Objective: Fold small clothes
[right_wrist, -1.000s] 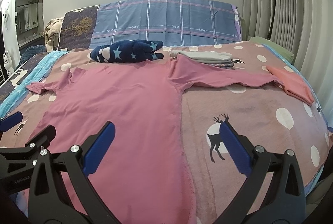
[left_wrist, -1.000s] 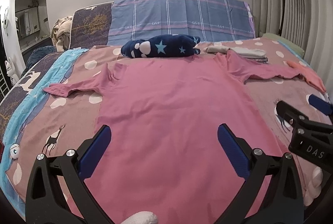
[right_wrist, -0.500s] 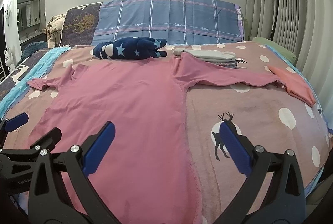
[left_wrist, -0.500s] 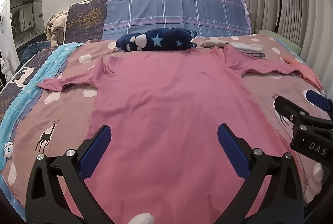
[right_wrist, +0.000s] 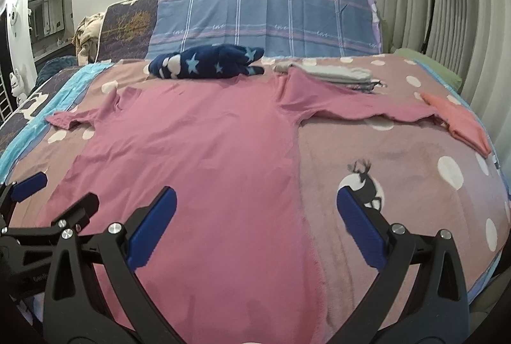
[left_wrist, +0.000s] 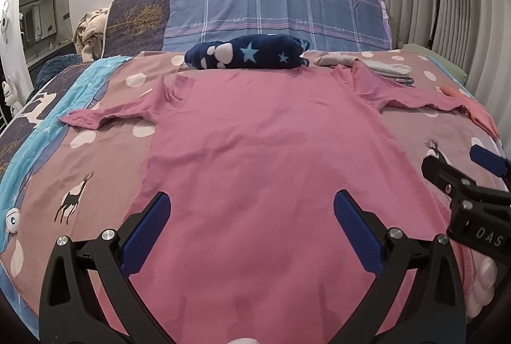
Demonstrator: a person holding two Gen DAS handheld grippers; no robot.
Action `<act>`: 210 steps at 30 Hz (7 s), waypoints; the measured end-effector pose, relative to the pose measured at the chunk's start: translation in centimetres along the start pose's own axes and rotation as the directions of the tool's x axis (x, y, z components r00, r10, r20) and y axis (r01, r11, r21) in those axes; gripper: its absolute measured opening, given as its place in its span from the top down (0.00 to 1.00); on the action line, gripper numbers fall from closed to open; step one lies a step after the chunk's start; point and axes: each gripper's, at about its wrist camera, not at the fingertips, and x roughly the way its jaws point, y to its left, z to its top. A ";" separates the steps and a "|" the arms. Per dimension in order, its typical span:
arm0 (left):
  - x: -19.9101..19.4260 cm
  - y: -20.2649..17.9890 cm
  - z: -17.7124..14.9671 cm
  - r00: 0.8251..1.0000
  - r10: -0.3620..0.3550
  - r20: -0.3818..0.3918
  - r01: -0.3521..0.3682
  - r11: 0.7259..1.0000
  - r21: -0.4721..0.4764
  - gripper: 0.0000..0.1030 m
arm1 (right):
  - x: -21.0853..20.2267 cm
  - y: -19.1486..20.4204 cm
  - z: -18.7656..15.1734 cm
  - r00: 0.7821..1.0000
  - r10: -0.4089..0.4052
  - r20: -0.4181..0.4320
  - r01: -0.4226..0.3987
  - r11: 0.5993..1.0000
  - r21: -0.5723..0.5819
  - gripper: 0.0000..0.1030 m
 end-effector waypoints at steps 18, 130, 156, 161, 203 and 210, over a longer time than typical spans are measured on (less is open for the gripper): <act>0.2 3.4 -0.1 0.997 0.042 0.058 -0.039 0.998 -0.055 0.01 | 1.3 3.1 -0.2 0.999 0.030 -0.020 -0.031 0.998 -0.052 0.02; 21.8 17.0 10.3 0.963 0.212 -0.166 -0.214 0.977 0.007 0.22 | 20.5 -7.7 8.5 0.917 0.298 -0.267 -0.210 0.926 0.313 0.44; 21.9 19.1 9.9 0.980 0.069 -0.186 -0.093 0.988 -0.125 0.22 | 23.3 -2.7 16.4 0.981 0.043 -0.188 -0.022 0.994 0.108 0.60; 21.9 19.3 9.9 0.983 0.030 -0.179 -0.055 0.989 -0.137 0.27 | 24.1 7.4 20.8 0.943 0.276 -0.185 -0.294 0.953 -0.074 0.56; 20.2 20.9 9.0 0.971 -0.202 -0.126 0.173 0.963 -0.205 0.73 | 27.4 14.1 17.6 0.900 0.336 -0.278 -0.395 0.898 -0.194 0.70; 20.4 20.5 8.9 0.972 -0.187 -0.144 0.161 0.971 -0.176 0.72 | 25.0 -3.4 12.4 0.948 0.212 -0.236 -0.192 0.976 0.106 0.70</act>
